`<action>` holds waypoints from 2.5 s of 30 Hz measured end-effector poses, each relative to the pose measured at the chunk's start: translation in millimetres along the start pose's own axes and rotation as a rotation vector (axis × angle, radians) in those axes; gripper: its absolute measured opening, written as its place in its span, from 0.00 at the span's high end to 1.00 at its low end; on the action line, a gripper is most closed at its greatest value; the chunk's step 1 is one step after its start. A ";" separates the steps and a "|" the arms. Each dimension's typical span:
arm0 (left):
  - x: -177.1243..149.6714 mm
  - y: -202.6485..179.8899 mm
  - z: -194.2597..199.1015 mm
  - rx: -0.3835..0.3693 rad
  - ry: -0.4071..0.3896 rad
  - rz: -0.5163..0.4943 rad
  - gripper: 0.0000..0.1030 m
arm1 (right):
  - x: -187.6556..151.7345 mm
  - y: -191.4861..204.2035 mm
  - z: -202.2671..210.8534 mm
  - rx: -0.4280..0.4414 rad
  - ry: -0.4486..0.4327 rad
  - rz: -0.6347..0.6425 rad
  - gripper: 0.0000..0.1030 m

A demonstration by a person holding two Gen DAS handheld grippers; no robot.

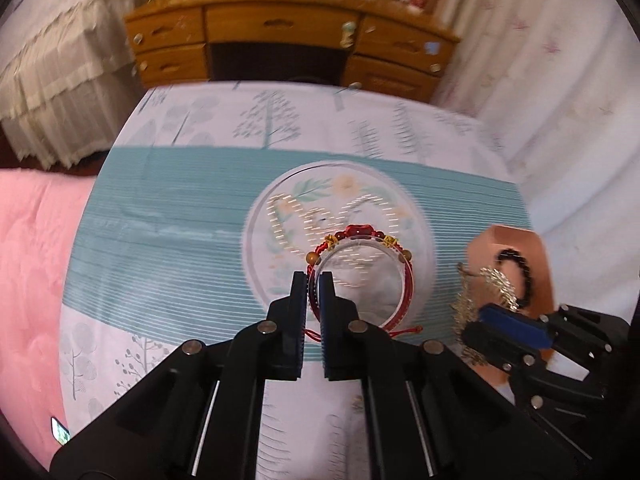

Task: Organize jewelry
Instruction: 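Carry red bracelet with left tool while right tool carries clip into tray, open both, then move left tool toward flower brooch while right tool moves toward gold coin pendant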

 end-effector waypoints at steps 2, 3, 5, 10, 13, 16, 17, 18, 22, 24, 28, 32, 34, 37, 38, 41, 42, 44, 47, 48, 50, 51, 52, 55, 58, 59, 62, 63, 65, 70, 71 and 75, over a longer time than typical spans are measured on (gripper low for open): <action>3.7 -21.3 14.9 -0.016 -0.026 -0.034 0.96 | -0.9 -6.9 17.6 -0.003 -0.029 -0.010 0.85; 5.5 -32.1 19.7 -0.025 -0.036 -0.050 0.96 | -1.2 -12.6 26.8 -0.007 -0.044 -0.018 0.85; 8.1 -49.8 27.1 -0.038 -0.049 -0.077 0.96 | -2.8 -26.7 41.9 -0.023 -0.067 -0.034 0.85; 13.3 -109.3 35.6 -0.083 -0.065 -0.159 0.96 | -13.0 -72.9 73.5 -0.066 -0.106 -0.094 0.85; 13.4 -145.4 27.3 -0.102 -0.051 -0.203 0.96 | -20.5 -100.9 88.5 -0.089 -0.126 -0.134 0.85; 11.3 -178.2 11.4 -0.117 -0.023 -0.238 0.96 | -28.3 -127.6 102.8 -0.128 -0.150 -0.169 0.85; 9.8 -189.3 5.3 -0.121 -0.011 -0.249 0.96 | -31.4 -137.5 107.8 -0.138 -0.158 -0.179 0.85; 8.6 -199.0 -0.7 -0.124 -0.001 -0.258 0.96 | -33.3 -144.9 112.9 -0.150 -0.167 -0.187 0.85; 9.1 -229.1 -24.8 -0.135 0.030 -0.277 0.96 | -41.7 -173.0 129.4 -0.193 -0.198 -0.205 0.85; 10.3 -242.5 -37.6 -0.139 0.040 -0.285 0.96 | -44.2 -183.7 132.4 -0.195 -0.202 -0.216 0.85; 12.4 -256.7 -59.7 -0.115 0.055 -0.299 0.96 | -51.6 -199.2 134.9 -0.193 -0.195 -0.228 0.85; 12.5 -255.8 -78.3 -0.108 0.082 -0.273 0.96 | -51.9 -206.6 125.0 -0.181 -0.181 -0.234 0.85; 11.8 -250.3 -83.5 -0.095 0.093 -0.270 0.96 | -50.6 -206.4 119.1 -0.175 -0.174 -0.230 0.85; 10.4 -238.8 -85.9 -0.089 0.110 -0.251 0.95 | -45.0 -199.9 106.7 -0.165 -0.165 -0.219 0.85; 10.7 -233.2 -84.3 -0.082 0.108 -0.244 0.95 | -43.1 -196.7 101.4 -0.160 -0.162 -0.215 0.85; 13.2 -214.2 -75.1 -0.052 0.088 -0.233 0.93 | -38.9 -189.9 91.2 -0.148 -0.153 -0.203 0.85; 13.8 -207.4 -71.3 -0.042 0.079 -0.228 0.92 | -37.4 -188.0 87.7 -0.144 -0.148 -0.201 0.85; 14.2 -194.0 -64.6 -0.030 0.063 -0.218 0.84 | -30.9 -180.5 78.2 -0.139 -0.137 -0.196 0.85; 12.4 -172.7 -54.0 -0.031 0.044 -0.183 0.56 | -22.3 -173.0 61.8 -0.133 -0.122 -0.193 0.85; 12.1 -165.2 -50.6 -0.029 0.032 -0.171 0.52 | -19.1 -169.7 57.4 -0.131 -0.118 -0.192 0.84; 10.4 -150.8 -46.8 -0.021 0.024 -0.158 0.52 | -12.5 -164.0 46.5 -0.129 -0.109 -0.189 0.84; 9.0 -144.0 -45.6 -0.019 0.024 -0.150 0.52 | -9.4 -161.4 40.1 -0.129 -0.101 -0.188 0.84; 6.7 -139.6 -43.8 -0.020 0.023 -0.142 0.52 | -6.2 -159.1 33.8 -0.129 -0.093 -0.188 0.84; 0.8 -122.4 -42.0 -0.015 0.025 -0.121 0.52 | 3.8 -156.9 14.0 -0.136 -0.073 -0.188 0.84; -3.3 -103.5 -41.2 -0.008 0.025 -0.097 0.52 | 11.5 -157.7 -4.4 -0.164 -0.058 -0.192 0.84; -4.4 -96.9 -40.7 -0.005 0.025 -0.087 0.52 | 15.3 -159.7 -13.2 -0.176 -0.053 -0.196 0.84; -6.8 -82.8 -40.5 -0.001 0.024 -0.064 0.52 | 18.4 -163.3 -28.1 -0.218 -0.037 -0.198 0.84; -7.7 -78.1 -40.3 0.001 0.024 -0.058 0.52 | 20.5 -164.5 -32.9 -0.240 -0.034 -0.197 0.84; -9.0 -71.0 -40.1 0.002 0.023 -0.046 0.52 | 20.1 -167.4 -38.2 -0.247 -0.023 -0.209 0.81; -11.4 -49.9 -34.1 0.007 0.011 -0.016 0.52 | 20.0 -161.0 -36.6 -0.229 -0.028 -0.228 0.79; -11.9 -45.5 -32.2 0.009 0.008 -0.009 0.52 | 20.7 -156.9 -34.2 -0.228 -0.033 -0.222 0.79; -14.5 -34.1 -23.7 0.009 -0.002 0.002 0.52 | 19.4 -141.0 -21.3 -0.214 -0.048 -0.206 0.79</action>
Point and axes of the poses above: each gripper's, at about its wrist camera, not at the fingertips, and z roughly against the way its jaws point, y to its left, x to its top, the point moved 10 cm from there along -z, roughly the way its jaws point, and after that the axes turned 9 degrees about -z, right-handed, at the moved point
